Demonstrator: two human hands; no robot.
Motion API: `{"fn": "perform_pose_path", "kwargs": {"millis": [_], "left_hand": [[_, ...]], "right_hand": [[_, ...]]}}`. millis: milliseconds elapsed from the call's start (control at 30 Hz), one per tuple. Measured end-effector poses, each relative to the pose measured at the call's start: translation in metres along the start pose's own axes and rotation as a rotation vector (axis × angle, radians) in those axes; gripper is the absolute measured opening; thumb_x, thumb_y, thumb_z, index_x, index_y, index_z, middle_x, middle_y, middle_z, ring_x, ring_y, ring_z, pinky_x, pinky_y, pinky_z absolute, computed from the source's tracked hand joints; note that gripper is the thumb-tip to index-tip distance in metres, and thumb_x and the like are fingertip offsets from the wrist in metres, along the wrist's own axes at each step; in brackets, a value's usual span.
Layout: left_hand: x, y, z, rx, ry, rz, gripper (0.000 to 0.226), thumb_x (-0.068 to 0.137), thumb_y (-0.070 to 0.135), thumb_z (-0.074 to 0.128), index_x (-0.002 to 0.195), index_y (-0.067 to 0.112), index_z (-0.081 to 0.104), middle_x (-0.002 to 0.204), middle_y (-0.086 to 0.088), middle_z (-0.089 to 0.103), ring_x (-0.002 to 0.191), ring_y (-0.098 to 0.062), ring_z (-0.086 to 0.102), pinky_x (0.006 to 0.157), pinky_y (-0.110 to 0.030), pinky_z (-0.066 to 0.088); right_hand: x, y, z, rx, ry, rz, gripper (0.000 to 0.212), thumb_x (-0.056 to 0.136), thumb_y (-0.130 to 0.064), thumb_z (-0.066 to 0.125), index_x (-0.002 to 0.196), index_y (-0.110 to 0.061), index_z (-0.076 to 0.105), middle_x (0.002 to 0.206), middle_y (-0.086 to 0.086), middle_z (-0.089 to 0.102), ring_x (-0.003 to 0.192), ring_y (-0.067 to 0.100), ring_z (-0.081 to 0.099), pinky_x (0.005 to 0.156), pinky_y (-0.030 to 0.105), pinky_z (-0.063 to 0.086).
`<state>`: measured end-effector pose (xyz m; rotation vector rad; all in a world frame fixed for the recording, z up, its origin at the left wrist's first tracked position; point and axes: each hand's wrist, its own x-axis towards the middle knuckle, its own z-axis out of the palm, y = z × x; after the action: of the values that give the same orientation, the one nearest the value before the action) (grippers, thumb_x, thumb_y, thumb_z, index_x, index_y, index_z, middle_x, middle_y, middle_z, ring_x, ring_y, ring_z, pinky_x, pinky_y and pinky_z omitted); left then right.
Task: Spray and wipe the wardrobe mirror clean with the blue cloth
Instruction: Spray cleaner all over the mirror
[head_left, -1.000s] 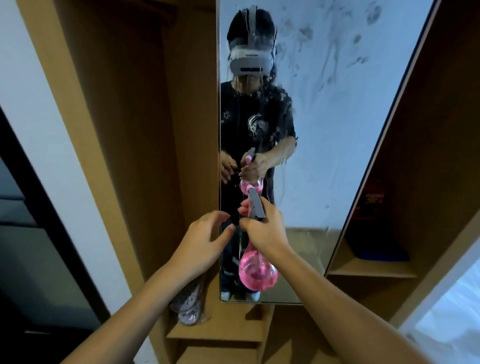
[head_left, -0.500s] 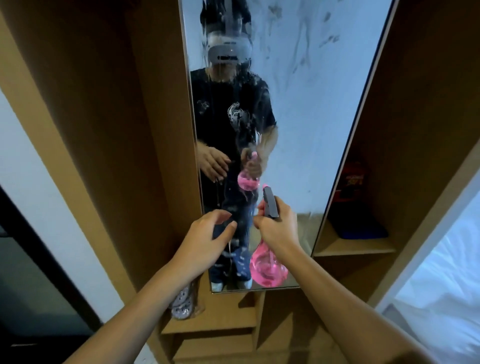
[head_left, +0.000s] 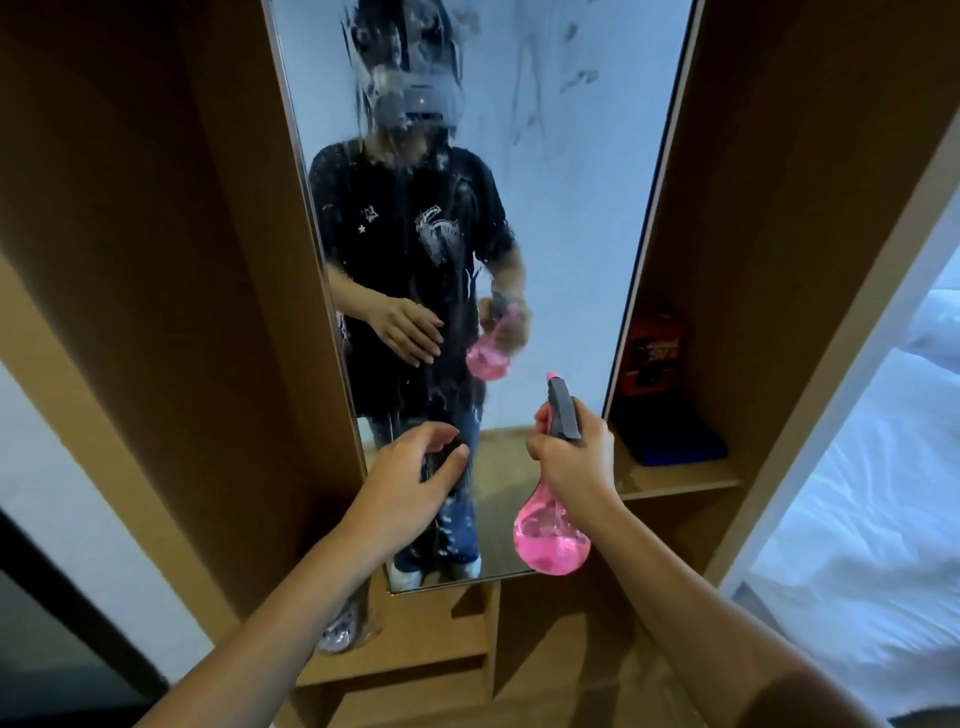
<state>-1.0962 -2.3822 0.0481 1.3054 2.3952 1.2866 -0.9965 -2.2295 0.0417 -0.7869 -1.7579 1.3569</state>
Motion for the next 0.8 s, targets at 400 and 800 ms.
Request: {"fn": "perform_pose_path", "kwargs": {"millis": [400, 800], "left_hand": [[0.005, 0.015, 0.026, 0.009, -0.019, 0.008, 0.037, 0.096, 0.035, 0.052, 0.129, 0.019, 0.054, 0.124, 0.008, 0.057, 0.117, -0.006, 0.051, 0.103, -0.024, 0.04], [0.009, 0.022, 0.045, -0.022, -0.035, -0.004, 0.03, 0.095, 0.034, 0.054, 0.123, 0.022, 0.056, 0.118, 0.012, 0.058, 0.116, -0.005, 0.053, 0.102, -0.026, 0.043]], "right_hand": [[0.011, 0.02, -0.033, 0.007, 0.008, 0.002, 0.036, 0.075, 0.007, 0.064, 0.099, -0.02, 0.064, 0.094, -0.012, 0.067, 0.087, 0.007, 0.064, 0.074, 0.022, 0.053], [0.021, 0.031, -0.061, -0.011, 0.029, 0.023, 0.031, 0.075, 0.007, 0.064, 0.094, -0.017, 0.063, 0.087, -0.005, 0.063, 0.07, 0.01, 0.055, 0.062, 0.023, 0.048]]}}
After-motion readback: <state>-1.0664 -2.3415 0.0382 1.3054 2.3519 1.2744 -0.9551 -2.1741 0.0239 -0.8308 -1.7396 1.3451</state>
